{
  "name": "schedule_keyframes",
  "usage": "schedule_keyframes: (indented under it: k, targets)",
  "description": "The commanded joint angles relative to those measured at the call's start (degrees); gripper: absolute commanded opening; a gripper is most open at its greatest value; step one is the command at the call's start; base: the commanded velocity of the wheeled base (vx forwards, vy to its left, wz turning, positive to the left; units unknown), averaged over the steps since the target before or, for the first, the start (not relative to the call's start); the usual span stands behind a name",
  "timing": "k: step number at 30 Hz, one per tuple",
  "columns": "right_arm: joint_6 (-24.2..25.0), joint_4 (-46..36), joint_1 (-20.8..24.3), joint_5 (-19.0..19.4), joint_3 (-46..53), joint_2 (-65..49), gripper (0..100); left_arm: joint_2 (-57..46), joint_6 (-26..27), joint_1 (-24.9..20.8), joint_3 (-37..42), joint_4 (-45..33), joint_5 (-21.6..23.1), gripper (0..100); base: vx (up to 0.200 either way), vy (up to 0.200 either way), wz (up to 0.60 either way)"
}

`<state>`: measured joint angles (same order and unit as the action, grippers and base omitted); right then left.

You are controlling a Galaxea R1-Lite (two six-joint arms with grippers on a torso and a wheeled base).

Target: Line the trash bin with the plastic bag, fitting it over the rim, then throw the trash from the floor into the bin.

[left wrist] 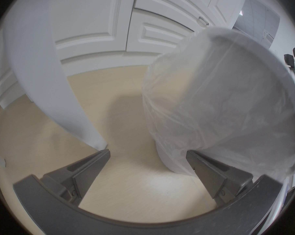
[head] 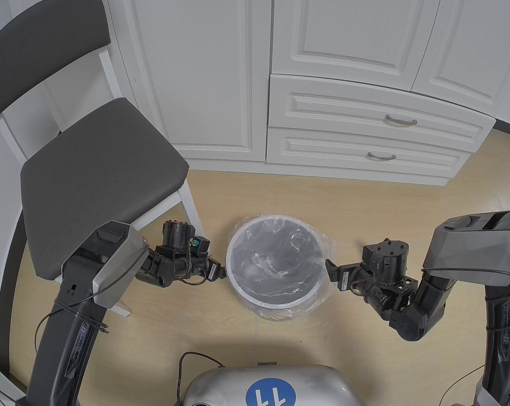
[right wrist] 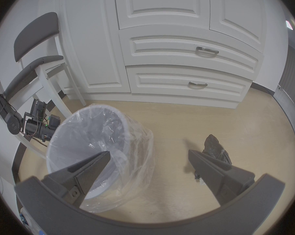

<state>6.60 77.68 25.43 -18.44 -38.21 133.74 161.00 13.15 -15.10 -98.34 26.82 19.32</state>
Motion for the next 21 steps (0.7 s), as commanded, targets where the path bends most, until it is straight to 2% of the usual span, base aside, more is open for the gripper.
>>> schedule_keyframes:
  k: [1, 7, 9, 14, 18, 19, 21]
  targets:
    - [0.0, 0.0, -1.0, 0.4, -0.6, 2.5, 100, 2.7, 0.5, -0.4, -4.1, -3.2, 0.6, 100, 0.000, 0.000, 0.00]
    - [0.0, -0.1, -1.3, 0.5, -1.3, 3.8, 100, 3.4, 6.7, -0.4, -9.1, -14.3, 0.0, 100, 0.000, 0.000, 0.00]
    - [0.0, -0.1, -1.5, 0.5, -1.3, 4.0, 100, 4.2, 8.3, -0.4, -10.8, -16.8, -1.4, 100, 0.000, 0.000, 0.00]
    - [0.0, 0.0, -1.5, 0.5, -0.9, 3.4, 100, 3.8, 10.4, -0.3, -10.2, -17.1, -9.7, 100, 0.000, 0.000, 0.00]
    - [0.0, 0.0, -1.0, 0.4, 0.0, 1.7, 100, 0.0, 11.3, -0.4, -4.3, -16.7, -15.6, 100, 0.000, 0.000, 0.00]
    - [-0.1, 0.0, -0.7, 0.4, 0.9, 0.4, 100, -2.9, 11.1, -0.7, -0.2, -16.1, -18.3, 100, 0.000, 0.000, 0.00]
    - [-0.3, 0.0, -0.5, 0.4, 2.3, -1.3, 100, -4.1, 11.2, -1.5, 2.6, -13.1, -22.2, 100, 0.000, 0.000, 0.00]
